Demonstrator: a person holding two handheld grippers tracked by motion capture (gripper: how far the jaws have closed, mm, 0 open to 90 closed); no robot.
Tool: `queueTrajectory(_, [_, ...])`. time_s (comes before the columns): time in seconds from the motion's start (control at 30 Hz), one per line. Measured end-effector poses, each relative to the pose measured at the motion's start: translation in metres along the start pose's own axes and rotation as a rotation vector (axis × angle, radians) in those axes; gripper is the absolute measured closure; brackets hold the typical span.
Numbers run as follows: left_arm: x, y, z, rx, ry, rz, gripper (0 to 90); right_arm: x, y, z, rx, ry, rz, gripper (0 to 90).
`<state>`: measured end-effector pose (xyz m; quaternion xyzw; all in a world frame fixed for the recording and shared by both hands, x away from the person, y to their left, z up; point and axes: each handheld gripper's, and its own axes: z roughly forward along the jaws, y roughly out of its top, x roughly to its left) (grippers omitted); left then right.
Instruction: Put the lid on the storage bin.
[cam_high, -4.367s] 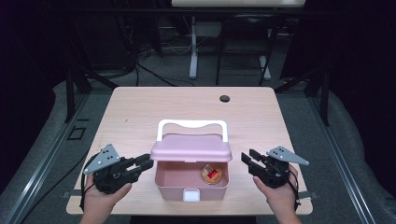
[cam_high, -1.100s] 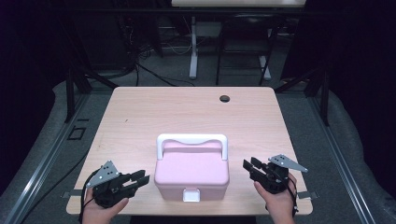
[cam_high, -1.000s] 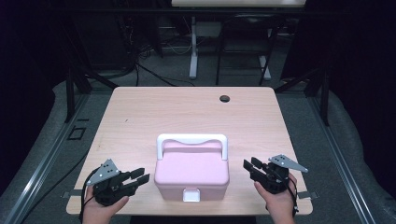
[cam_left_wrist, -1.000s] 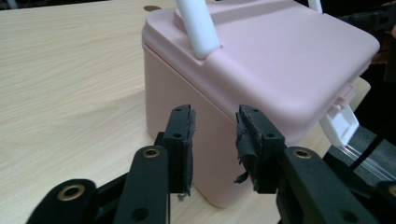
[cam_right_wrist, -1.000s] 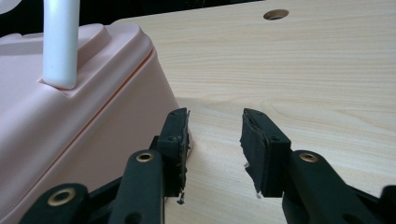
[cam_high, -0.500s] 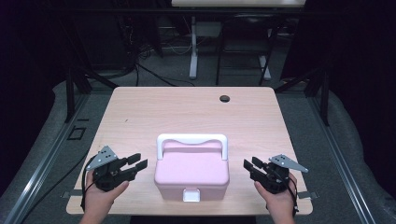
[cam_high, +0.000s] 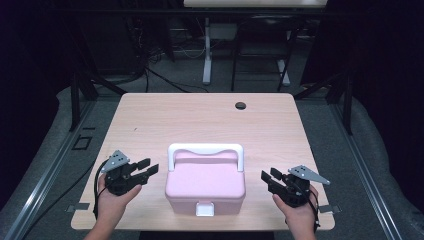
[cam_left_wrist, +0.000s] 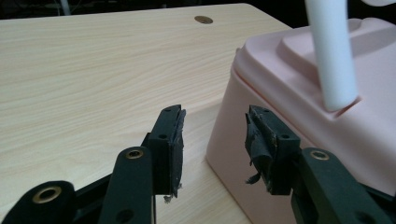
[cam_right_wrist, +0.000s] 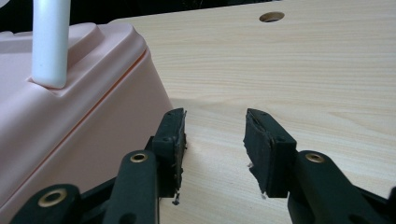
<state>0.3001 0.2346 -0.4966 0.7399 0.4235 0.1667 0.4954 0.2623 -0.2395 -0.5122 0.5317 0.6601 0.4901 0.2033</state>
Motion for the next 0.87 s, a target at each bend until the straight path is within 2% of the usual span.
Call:
queueTrajectory(0.4, [0.013, -0.014, 0.003, 0.005, 0.035, -0.021, 52.5, -0.004, -0.005, 0.004, -0.004, -0.016, -0.022, 57.1])
queueTrajectory(0.77, [0.017, -0.024, 0.007, 0.016, 0.045, -0.003, 49.3, -0.007, -0.010, 0.012, 0.029, -0.034, -0.039, 56.8])
queueTrajectory(0.87, [0.020, -0.026, 0.009, 0.033, 0.045, -0.003, 48.9, -0.010, -0.012, 0.014, 0.037, -0.041, -0.040, 56.6])
